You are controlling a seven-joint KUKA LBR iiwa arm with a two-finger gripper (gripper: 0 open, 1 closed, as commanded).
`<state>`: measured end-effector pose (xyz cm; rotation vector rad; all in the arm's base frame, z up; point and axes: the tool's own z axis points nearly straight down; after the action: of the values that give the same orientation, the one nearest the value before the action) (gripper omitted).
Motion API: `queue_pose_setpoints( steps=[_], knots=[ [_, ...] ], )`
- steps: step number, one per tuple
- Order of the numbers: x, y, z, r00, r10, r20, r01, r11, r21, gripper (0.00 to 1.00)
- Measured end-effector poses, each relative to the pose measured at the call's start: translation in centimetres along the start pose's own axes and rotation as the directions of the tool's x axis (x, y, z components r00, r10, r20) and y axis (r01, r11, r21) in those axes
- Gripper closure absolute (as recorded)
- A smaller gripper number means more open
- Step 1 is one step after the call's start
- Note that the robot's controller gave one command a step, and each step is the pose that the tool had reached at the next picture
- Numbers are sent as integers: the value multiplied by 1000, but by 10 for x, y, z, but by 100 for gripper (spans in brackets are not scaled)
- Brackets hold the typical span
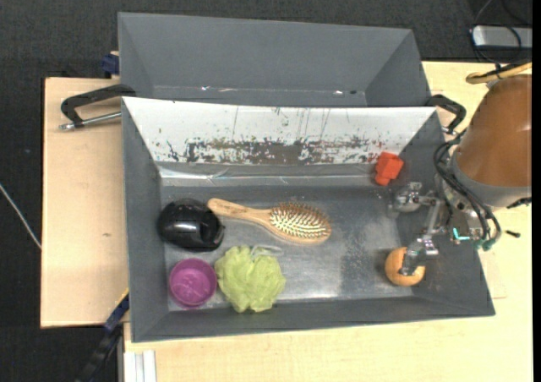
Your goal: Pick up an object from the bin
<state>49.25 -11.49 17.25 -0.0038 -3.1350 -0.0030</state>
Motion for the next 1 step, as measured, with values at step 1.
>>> queue_pose_setpoints(
  steps=[1],
  knots=[
    [-2,0,-4,1000,-2,8,2,1000,2,0]
  ],
)
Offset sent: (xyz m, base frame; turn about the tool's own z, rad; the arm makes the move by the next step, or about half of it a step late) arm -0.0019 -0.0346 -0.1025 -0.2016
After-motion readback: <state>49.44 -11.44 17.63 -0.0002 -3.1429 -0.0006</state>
